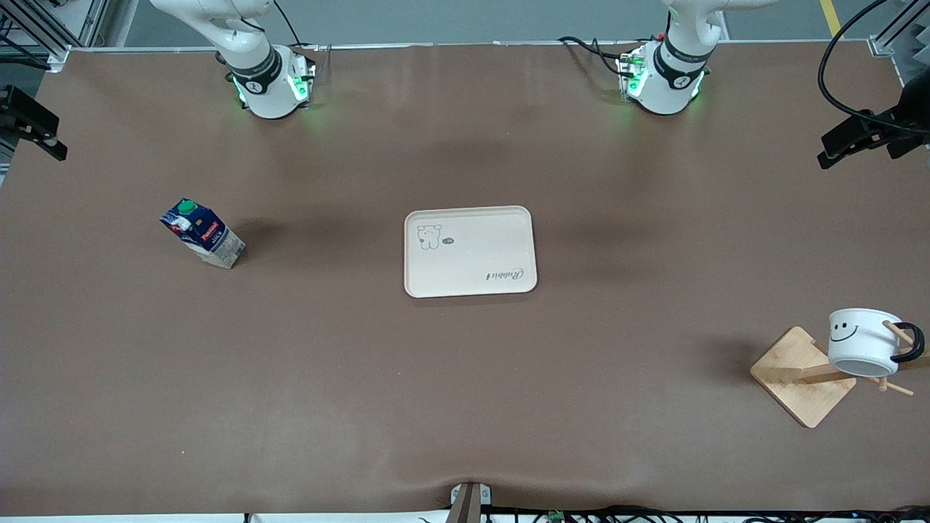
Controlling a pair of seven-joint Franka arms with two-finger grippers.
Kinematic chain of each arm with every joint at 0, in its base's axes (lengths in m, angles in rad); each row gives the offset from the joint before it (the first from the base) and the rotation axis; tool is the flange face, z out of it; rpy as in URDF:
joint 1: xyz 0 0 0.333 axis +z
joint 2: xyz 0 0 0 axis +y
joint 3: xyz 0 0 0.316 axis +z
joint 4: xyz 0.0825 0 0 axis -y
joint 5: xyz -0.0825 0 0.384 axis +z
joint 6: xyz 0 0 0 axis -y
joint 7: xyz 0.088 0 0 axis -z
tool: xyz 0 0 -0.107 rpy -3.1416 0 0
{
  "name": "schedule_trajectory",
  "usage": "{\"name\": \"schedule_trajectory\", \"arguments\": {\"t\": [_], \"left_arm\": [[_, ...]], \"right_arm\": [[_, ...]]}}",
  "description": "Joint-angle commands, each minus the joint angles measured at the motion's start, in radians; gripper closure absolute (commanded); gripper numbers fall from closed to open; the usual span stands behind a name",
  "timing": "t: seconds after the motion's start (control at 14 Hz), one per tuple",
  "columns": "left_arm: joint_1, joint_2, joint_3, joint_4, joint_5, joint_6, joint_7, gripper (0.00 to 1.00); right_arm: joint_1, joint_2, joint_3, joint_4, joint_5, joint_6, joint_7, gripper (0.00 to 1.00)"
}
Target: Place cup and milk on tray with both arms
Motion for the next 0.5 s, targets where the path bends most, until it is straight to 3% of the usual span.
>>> {"name": "schedule_trajectory", "arguments": {"t": [0.0, 0.29, 0.43], "left_arm": [[0.008, -0.011, -0.003, 0.013, -0.004, -0.021, 0.008, 0.00], [0.015, 0.009, 0.043, 0.042, -0.016, -0.011, 0.042, 0.00], [0.026, 0.014, 0.046, 0.016, -0.007, 0.060, 0.040, 0.00]], "right_arm": [[-0.015, -0.006, 0.007, -0.008, -0.002, 0.001, -0.008, 0.00], [-0.015, -0.006, 0.007, -0.008, -0.002, 0.001, -0.008, 0.00], [-0.015, -0.006, 0.007, -0.008, -0.002, 0.001, -0.007, 0.00]]}}
